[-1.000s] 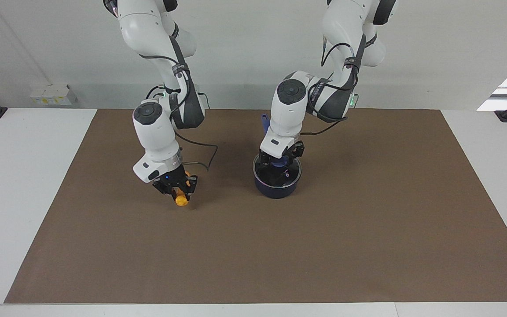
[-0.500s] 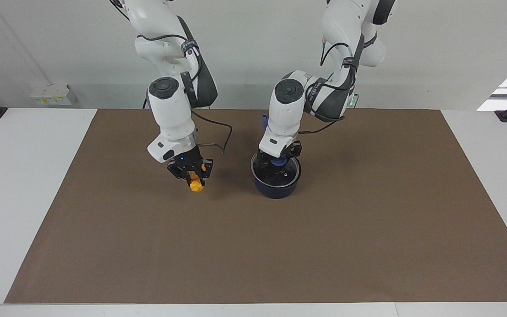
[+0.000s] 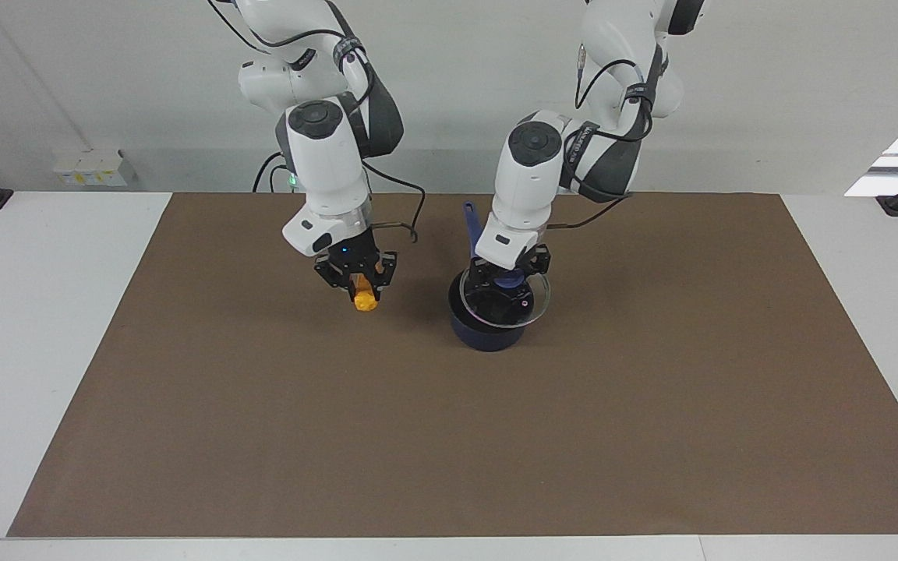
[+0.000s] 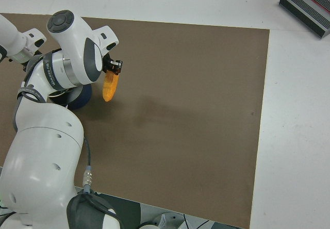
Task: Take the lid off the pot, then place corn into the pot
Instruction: 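Grasp the lid knob with the left gripper while the right gripper grasps the corn, then lift the lid with the left gripper while the right gripper carries corn over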
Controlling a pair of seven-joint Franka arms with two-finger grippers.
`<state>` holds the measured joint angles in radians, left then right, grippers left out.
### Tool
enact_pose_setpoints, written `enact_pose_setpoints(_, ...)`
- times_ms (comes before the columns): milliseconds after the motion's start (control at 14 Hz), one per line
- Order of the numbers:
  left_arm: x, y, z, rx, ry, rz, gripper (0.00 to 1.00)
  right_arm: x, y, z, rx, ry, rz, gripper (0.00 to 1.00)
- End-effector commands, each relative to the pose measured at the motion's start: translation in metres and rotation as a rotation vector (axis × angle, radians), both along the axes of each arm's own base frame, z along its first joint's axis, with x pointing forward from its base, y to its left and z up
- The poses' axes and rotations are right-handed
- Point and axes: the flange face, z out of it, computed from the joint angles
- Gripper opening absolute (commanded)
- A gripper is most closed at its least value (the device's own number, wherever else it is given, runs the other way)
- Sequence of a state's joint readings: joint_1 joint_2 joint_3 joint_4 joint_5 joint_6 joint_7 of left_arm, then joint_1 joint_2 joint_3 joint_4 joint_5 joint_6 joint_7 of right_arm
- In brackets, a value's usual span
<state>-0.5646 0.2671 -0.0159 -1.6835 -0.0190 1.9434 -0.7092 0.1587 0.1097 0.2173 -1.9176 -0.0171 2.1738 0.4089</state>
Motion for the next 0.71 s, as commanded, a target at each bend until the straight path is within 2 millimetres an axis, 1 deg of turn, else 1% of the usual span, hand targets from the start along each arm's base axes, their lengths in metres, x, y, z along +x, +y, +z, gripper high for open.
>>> enact_pose_setpoints(0, 0.017, 0.059, 0.022, 0.010, 0.003, -0.077, 0.00, -0.015, 0.022, 0.006, 0.012, 0.004, -0.012, 0.00)
enact_pose_setpoints(71, 0.026, 0.080, 0.023, 0.010, 0.004, -0.111, 0.00, -0.021, 0.036, 0.008, 0.015, 0.004, 0.003, 0.00)
enact_pose_setpoints(214, 0.042, 0.121, 0.029, 0.003, -0.005, -0.175, 0.00, -0.031, 0.066, 0.017, 0.061, 0.030, 0.008, 0.00)
enact_pose_setpoints(286, 0.049, 0.143, 0.028, 0.003, -0.001, -0.201, 0.00, -0.036, 0.083, 0.018, 0.078, 0.041, 0.008, 0.00)
enact_pose_setpoints(357, 0.058, 0.169, 0.025, 0.002, 0.001, -0.223, 0.00, -0.039, 0.099, 0.014, 0.084, 0.048, 0.000, 0.00)
enact_pose_setpoints(429, 0.065, 0.194, 0.023, 0.001, 0.002, -0.253, 0.00, -0.039, 0.113, 0.013, 0.096, 0.050, -0.015, 0.00)
enact_pose_setpoints(500, 0.072, 0.219, 0.022, -0.001, -0.004, -0.297, 0.00, -0.037, 0.124, 0.009, 0.105, 0.052, -0.026, 0.00)
enact_pose_setpoints(571, 0.076, 0.240, 0.020, -0.003, -0.006, -0.328, 0.00, -0.034, 0.128, 0.006, 0.111, 0.052, -0.028, 0.00)
enact_pose_setpoints(643, 0.078, 0.253, 0.018, -0.003, -0.005, -0.353, 0.00, -0.030, 0.131, 0.001, 0.112, 0.055, -0.029, 0.00)
